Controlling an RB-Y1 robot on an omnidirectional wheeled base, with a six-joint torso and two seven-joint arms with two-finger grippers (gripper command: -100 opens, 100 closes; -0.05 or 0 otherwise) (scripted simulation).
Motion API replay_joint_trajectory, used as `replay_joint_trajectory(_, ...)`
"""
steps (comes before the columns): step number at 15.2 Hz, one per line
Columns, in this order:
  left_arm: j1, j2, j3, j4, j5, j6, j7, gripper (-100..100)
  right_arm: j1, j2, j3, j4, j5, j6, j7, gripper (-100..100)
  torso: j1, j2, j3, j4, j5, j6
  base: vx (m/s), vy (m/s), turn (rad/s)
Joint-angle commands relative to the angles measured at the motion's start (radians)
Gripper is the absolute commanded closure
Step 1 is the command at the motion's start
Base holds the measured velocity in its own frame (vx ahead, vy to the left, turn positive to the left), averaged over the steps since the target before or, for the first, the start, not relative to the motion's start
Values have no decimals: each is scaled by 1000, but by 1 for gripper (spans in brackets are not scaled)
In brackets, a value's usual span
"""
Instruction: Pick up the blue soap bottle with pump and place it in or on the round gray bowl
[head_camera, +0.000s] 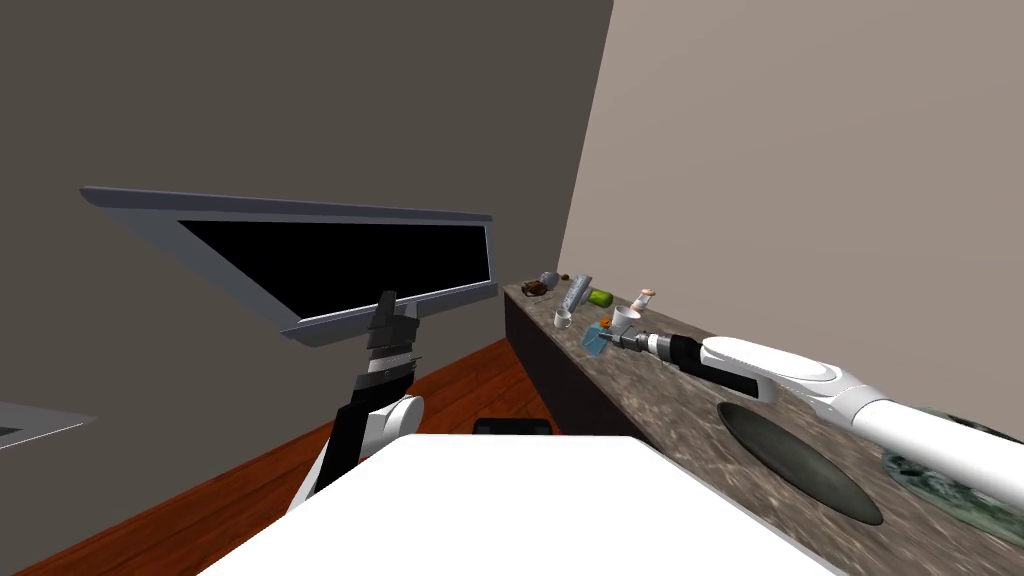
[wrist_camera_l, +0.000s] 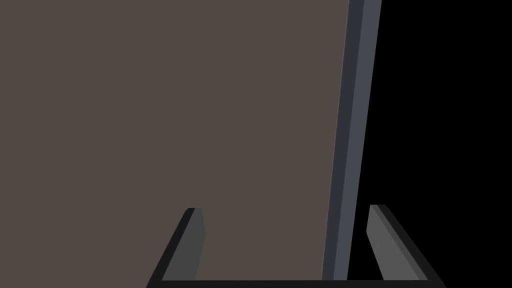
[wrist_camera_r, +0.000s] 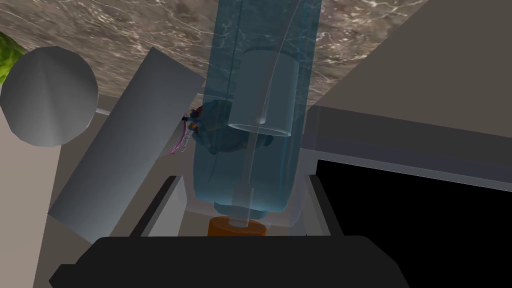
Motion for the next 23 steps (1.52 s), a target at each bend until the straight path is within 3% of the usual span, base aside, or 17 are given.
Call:
replay_joint_trajectory(1,0,0,0,0,0,0,0,0,2,-19,-10,7,-7,-12,-11,100,0,0,0,0,0,0,-166,-90,46)
replay_joint_trajectory(6,0,0,0,0,0,0,0,0,0,-55,-28,30,-22,-40,-32,100,-11,11,7,3,-2,2,-162,-143,30)
replay_joint_trajectory(23,0,0,0,0,0,0,0,0,-13,-191,-98,130,-81,-148,-114,100,-9,17,11,5,-1,3,-181,-130,31)
